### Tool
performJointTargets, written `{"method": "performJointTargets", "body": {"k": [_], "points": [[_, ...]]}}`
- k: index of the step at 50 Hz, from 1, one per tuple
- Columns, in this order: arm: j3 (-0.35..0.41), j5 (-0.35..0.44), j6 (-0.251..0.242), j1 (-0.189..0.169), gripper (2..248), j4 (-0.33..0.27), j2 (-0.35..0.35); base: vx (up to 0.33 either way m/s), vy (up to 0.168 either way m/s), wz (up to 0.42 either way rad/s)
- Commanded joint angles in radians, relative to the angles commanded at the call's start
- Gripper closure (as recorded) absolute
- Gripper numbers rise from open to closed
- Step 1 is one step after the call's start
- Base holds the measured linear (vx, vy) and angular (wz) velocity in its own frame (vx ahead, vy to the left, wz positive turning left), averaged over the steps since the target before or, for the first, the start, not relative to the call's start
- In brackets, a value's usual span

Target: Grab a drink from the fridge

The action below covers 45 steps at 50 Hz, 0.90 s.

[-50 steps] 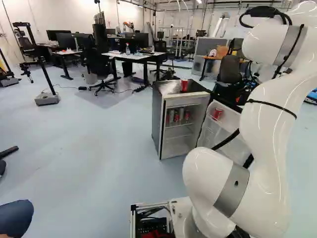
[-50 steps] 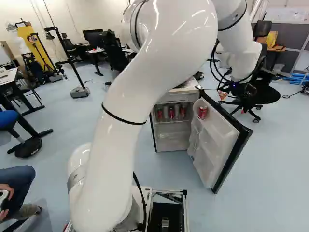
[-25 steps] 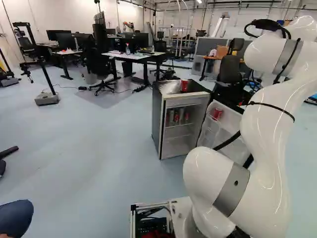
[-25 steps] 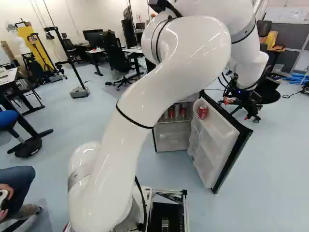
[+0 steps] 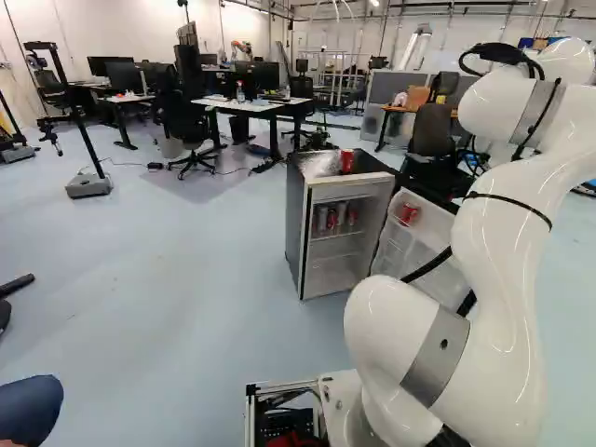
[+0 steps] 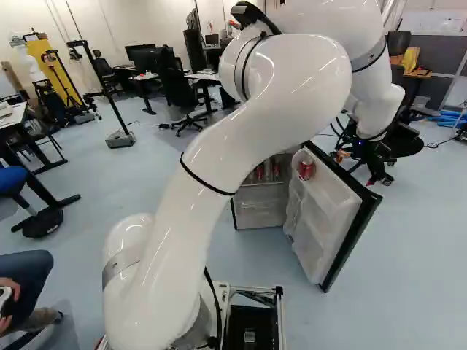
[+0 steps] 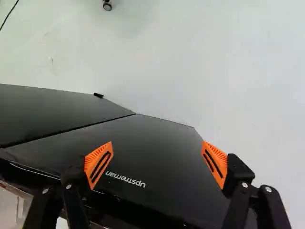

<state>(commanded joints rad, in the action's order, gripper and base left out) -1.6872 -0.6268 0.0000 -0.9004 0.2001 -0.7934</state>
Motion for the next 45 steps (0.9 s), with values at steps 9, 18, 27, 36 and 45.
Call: {"method": "performJointTargets", "body": {"k": [9,18,27,36,45], "points": [[0.0,-0.02,0.0,0.0,3,0.0,0.0,0.0,0.0,0.0],[0.002,-0.046,0.0,0.001,3,0.0,0.001,0.0,0.0,0.0],[0.008,-0.073,0.0,0.003,3,0.0,0.005,0.0,0.0,0.0],[0.016,-0.1,0.0,0.006,3,0.0,0.01,0.0,0.0,0.0],[0.025,-0.127,0.0,0.01,3,0.0,0.015,0.0,0.0,0.0]]}}
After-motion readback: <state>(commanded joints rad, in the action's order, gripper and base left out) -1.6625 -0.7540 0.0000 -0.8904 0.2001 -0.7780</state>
